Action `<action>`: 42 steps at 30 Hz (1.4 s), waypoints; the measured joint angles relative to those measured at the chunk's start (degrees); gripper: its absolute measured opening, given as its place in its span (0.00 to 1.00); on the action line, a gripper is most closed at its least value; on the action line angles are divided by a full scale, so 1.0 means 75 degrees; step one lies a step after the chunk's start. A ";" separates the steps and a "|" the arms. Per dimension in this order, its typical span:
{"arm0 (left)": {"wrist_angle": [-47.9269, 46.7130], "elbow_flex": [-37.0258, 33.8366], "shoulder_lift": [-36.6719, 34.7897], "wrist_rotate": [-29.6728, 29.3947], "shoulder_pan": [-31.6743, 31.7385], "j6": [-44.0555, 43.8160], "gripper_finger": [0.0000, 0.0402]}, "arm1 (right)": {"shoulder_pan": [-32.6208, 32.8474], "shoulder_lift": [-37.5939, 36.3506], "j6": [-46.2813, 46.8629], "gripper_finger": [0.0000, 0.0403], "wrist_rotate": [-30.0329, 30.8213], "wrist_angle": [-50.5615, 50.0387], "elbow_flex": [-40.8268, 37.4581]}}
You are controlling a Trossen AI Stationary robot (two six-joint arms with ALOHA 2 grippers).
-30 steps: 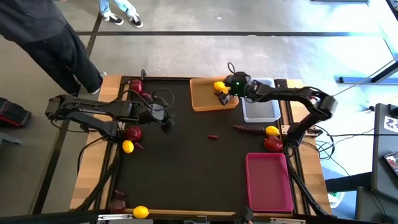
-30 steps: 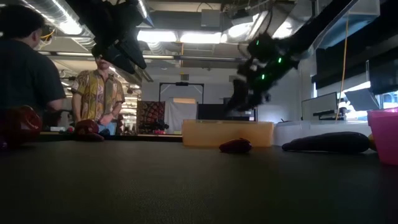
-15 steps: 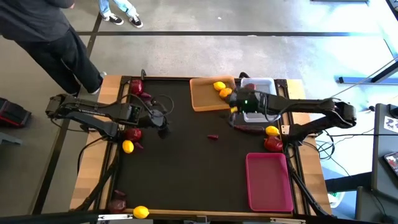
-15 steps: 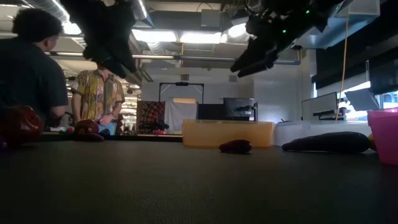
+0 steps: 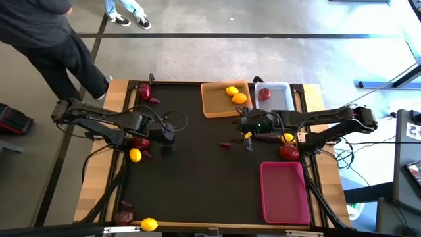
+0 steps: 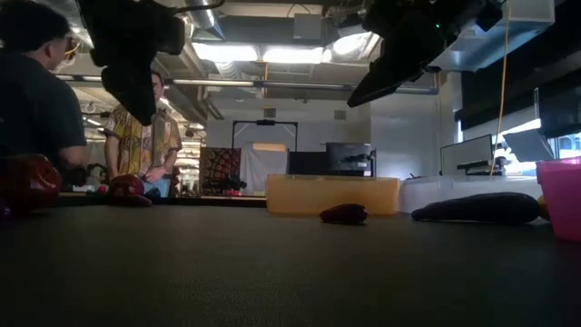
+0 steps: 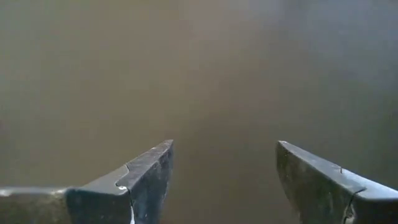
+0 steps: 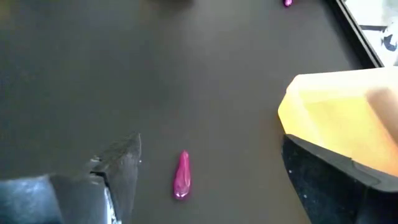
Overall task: Sort produce into baskets
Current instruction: Put the red apple into the white bin
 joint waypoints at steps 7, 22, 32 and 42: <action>0.0447 0.0250 0.0095 0.0011 0.0015 0.1058 0.68 | -0.0015 0.0000 0.0009 0.82 0.0009 -0.0022 0.0000; -0.0961 0.0262 0.0054 -0.0034 0.0058 0.1490 0.87 | -0.0017 0.0000 0.0003 0.82 0.0026 -0.0121 -0.0003; -0.3129 0.0262 0.0057 -0.0032 0.0038 0.0469 0.98 | -0.0018 0.0003 0.0003 0.82 0.0029 -0.0118 -0.0003; -0.3619 0.0147 0.0163 0.0113 0.0058 0.0083 0.98 | -0.0020 0.0003 0.0003 0.82 0.0029 -0.0095 -0.0003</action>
